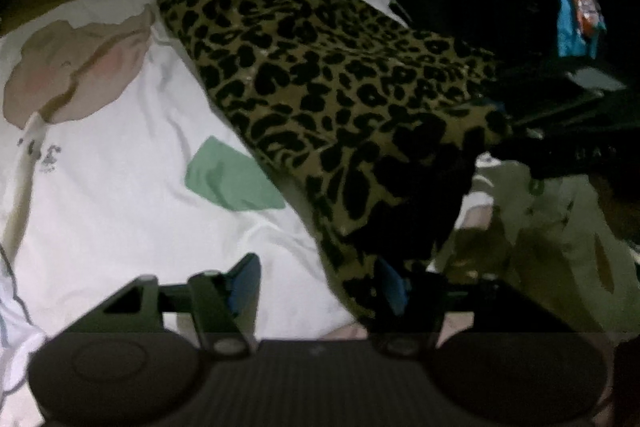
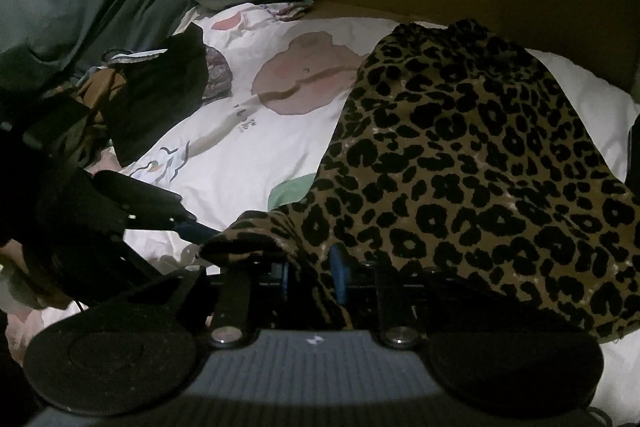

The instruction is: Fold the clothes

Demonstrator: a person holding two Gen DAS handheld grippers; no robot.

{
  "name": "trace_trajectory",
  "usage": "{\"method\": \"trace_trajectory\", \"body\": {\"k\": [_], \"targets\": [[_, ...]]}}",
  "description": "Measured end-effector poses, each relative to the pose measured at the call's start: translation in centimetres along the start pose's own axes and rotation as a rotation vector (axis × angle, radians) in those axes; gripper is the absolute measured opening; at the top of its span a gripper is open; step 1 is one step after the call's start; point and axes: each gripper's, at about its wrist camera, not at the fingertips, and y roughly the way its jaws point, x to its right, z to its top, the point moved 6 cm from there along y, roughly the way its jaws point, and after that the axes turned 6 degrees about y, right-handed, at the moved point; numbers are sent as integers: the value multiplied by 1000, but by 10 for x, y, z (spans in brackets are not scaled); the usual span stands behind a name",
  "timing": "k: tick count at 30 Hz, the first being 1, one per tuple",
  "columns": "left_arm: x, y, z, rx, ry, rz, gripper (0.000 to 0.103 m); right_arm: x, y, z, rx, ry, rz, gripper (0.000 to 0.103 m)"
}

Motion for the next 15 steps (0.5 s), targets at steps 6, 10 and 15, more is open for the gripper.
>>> {"method": "trace_trajectory", "body": {"k": [6, 10, 15], "targets": [[10, 7, 14, 45, 13, 14, 59, -1, -1, -1, -4, 21, 19, 23], [9, 7, 17, 68, 13, 20, 30, 0, 0, -5, -19, 31, 24, 23], [-14, 2, 5, 54, -131, 12, 9, 4, 0, -19, -60, 30, 29, 24]]}}
